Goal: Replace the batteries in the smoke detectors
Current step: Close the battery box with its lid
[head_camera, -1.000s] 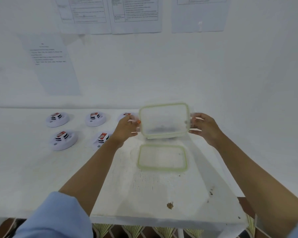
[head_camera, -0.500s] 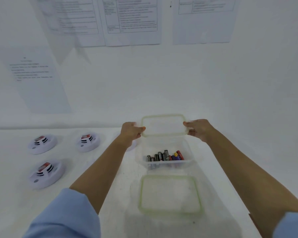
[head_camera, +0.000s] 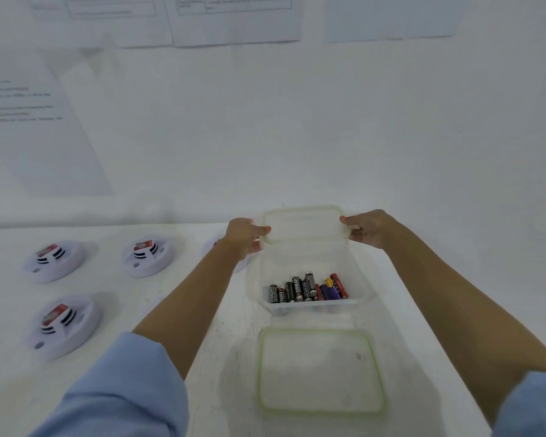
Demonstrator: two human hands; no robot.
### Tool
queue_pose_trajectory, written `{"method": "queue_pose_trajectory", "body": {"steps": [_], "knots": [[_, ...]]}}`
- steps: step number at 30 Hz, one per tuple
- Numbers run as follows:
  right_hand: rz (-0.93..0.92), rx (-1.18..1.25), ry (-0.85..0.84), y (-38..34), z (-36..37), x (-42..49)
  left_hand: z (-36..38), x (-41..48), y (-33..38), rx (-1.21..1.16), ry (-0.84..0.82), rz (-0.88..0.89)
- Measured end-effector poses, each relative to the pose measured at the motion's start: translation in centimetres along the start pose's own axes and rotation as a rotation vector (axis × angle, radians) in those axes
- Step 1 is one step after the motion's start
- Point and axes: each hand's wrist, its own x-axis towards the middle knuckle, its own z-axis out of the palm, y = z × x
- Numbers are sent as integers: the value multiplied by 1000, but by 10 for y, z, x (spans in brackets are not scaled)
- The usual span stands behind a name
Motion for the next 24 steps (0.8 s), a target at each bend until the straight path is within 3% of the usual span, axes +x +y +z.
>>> {"method": "queue_pose_trajectory", "body": {"steps": [24], "knots": [[-45, -71, 55, 4, 12, 8, -3, 8, -2, -46, 79, 39]]}}
